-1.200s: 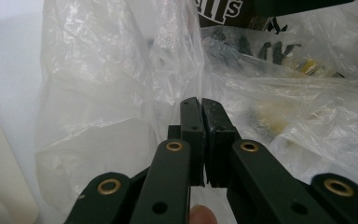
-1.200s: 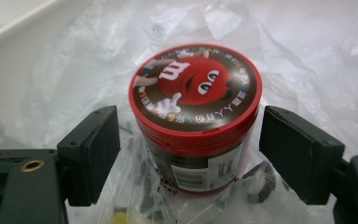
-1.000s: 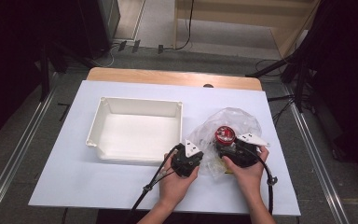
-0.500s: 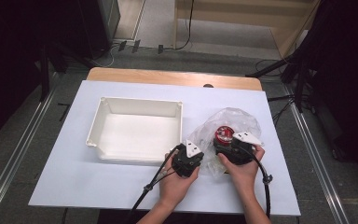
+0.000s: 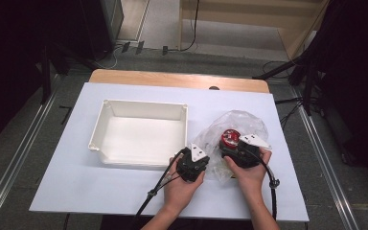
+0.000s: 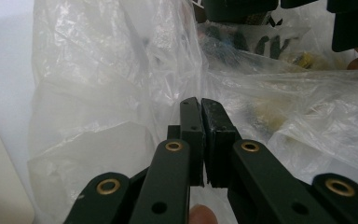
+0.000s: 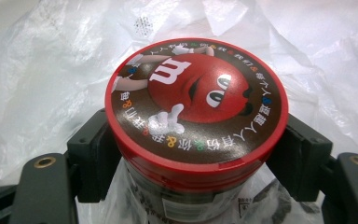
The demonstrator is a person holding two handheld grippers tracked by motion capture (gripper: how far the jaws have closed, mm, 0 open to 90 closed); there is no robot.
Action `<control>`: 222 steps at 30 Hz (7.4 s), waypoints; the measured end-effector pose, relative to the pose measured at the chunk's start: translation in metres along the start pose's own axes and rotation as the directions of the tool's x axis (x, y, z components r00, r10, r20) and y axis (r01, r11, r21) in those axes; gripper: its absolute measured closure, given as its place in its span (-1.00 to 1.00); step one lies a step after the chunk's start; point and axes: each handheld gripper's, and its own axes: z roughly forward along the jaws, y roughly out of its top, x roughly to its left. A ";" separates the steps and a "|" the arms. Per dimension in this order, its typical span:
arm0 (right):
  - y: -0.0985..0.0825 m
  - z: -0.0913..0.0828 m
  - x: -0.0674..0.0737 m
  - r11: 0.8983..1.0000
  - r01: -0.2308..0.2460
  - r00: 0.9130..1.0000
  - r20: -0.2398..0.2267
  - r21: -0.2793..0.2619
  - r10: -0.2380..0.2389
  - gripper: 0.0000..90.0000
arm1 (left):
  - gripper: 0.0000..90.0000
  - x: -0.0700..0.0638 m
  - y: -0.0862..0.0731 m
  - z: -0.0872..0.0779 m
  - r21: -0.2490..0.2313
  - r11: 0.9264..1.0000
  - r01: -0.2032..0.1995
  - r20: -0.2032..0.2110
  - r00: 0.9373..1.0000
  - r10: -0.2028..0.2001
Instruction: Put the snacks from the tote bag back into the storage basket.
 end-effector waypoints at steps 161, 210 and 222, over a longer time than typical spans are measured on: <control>0.063 -0.041 0.068 0.991 0.092 0.974 -0.197 -0.098 -0.110 -0.43 | -0.79 0.136 -0.084 -0.173 -0.279 0.955 0.098 -0.045 0.992 -0.115; 0.076 -0.021 0.119 0.984 0.144 0.945 -0.280 -0.108 -0.169 -0.43 | -0.79 0.136 -0.085 -0.171 -0.266 0.960 0.087 -0.056 0.993 -0.105; 0.076 -0.016 0.127 0.983 0.157 0.938 -0.296 -0.097 -0.179 -0.43 | -0.79 0.136 -0.085 -0.171 -0.267 0.960 0.090 -0.058 0.992 -0.109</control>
